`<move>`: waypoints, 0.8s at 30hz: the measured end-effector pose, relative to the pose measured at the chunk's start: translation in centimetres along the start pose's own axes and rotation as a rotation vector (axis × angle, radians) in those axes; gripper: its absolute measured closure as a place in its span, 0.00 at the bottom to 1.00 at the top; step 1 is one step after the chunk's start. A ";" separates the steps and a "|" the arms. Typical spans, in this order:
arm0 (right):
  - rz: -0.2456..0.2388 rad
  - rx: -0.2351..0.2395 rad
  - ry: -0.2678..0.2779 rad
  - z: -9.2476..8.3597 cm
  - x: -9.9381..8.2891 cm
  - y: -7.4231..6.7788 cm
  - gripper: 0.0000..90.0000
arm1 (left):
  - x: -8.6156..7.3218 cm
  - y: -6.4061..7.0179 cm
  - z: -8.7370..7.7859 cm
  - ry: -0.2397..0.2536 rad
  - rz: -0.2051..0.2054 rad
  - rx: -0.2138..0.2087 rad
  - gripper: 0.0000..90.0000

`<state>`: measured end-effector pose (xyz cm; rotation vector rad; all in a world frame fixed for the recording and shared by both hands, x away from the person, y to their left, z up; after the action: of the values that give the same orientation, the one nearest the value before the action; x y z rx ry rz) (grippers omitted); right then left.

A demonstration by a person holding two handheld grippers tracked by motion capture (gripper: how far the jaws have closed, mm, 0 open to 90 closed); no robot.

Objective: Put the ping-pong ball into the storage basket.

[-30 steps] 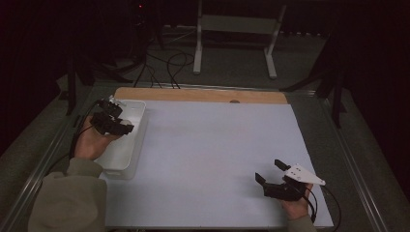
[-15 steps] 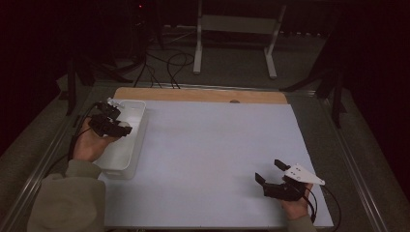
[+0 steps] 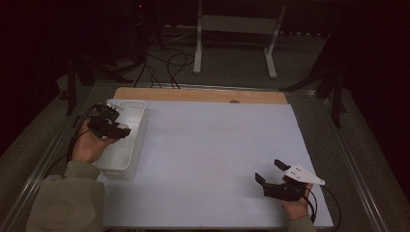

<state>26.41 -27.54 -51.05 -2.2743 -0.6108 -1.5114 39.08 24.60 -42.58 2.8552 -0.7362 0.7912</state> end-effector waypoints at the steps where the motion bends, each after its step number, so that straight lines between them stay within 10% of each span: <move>1: -0.001 -0.001 0.000 0.0 0.0 0.0 0.08 | 0.0 0.0 0.0 -0.001 0.001 0.001 0.57; 18: 0.000 -0.003 -0.001 0.0 0.0 0.0 0.08 | -0.2 -0.1 0.1 -0.003 -0.009 -0.008 0.56; 22: 0.000 -0.003 -0.001 0.0 0.0 0.0 0.08 | -0.1 -0.1 0.1 0.014 -0.021 -0.012 0.43; 24: 0.000 -0.004 -0.001 0.0 0.0 0.0 0.08 | 0.0 -0.3 -0.1 0.042 -0.033 0.033 0.14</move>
<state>26.42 -27.55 -51.07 -2.2779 -0.6080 -1.5130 39.19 24.85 -42.47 2.8624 -0.6751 0.8634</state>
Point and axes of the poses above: each handheld gripper's, and its own axes: z roughly forward along the jaws, x roughly out of its top, y roughly to its right, the point moved 3 cm from there along z, roughly forward along the jaws, and after that the axes turned 2 degrees about -x, right-handed, at the moved point
